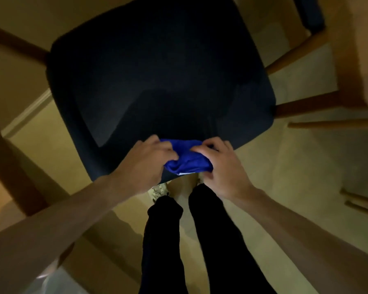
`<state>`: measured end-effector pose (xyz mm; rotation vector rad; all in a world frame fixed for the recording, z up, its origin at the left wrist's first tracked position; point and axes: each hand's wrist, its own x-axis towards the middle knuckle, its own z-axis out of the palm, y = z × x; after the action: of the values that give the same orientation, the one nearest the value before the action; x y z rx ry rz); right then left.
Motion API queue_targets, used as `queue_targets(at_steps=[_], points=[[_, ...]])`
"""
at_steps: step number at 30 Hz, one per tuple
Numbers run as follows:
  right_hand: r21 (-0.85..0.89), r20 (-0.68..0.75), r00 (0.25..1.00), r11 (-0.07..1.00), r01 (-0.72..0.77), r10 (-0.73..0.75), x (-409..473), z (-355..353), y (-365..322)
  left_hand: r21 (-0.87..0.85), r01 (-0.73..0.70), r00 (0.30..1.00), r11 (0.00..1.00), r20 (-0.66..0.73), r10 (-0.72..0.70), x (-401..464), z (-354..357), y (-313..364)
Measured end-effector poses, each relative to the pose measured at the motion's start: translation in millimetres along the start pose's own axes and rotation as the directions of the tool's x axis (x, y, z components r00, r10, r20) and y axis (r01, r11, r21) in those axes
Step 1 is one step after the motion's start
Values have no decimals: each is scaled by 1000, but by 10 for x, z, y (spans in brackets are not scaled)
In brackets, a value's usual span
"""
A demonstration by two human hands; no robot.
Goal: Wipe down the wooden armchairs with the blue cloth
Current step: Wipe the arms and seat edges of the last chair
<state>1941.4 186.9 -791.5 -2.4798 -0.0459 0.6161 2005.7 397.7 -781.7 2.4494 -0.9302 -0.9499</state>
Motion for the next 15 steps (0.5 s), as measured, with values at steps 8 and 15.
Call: queue_targets(at_steps=[8,15], points=[[89,-511,832,976,-198,215,835,-1016,632,155,-121,932,980,-321,166,1694,-880,249],[138,-494,769,910,-391,406,738,-724,835,219,-95,930,971,-329,165,2074,-527,435]])
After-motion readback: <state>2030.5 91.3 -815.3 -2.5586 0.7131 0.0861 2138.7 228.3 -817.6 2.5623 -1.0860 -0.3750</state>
